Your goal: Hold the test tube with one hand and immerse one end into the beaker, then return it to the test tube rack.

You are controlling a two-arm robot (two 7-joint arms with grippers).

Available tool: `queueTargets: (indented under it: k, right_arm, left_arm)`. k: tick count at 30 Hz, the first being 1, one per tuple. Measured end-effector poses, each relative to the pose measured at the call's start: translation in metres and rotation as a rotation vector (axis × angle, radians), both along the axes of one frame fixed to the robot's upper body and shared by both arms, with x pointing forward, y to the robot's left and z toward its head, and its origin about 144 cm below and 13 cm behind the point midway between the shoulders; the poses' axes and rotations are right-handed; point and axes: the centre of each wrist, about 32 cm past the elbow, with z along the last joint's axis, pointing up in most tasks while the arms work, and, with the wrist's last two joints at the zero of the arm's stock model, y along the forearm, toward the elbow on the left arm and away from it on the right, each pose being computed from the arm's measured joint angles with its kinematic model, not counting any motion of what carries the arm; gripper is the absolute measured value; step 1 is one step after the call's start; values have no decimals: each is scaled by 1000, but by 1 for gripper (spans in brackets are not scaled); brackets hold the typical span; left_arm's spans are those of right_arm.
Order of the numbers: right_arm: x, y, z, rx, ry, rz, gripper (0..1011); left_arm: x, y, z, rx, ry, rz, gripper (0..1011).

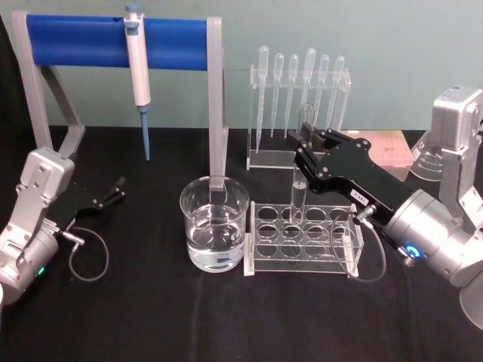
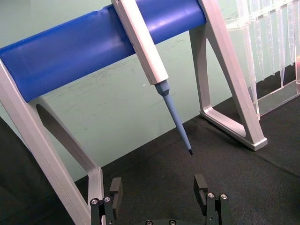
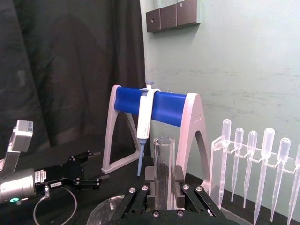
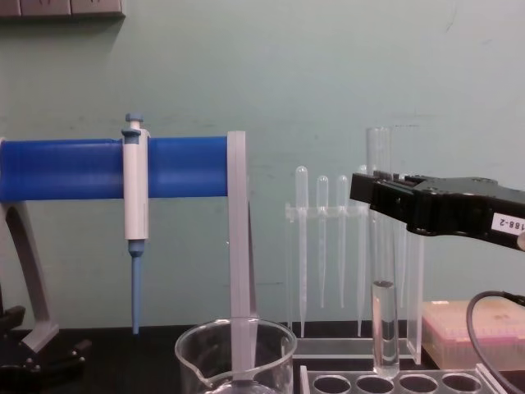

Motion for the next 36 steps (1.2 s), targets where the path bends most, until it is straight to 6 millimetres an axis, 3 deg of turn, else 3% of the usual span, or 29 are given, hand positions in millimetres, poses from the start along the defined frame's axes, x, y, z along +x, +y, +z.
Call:
queueTargets:
  k: [36]
  right_arm:
    - [0, 0, 0, -1, 2, 0, 226]
  left_arm:
    - [0, 0, 0, 0, 0, 0, 1000]
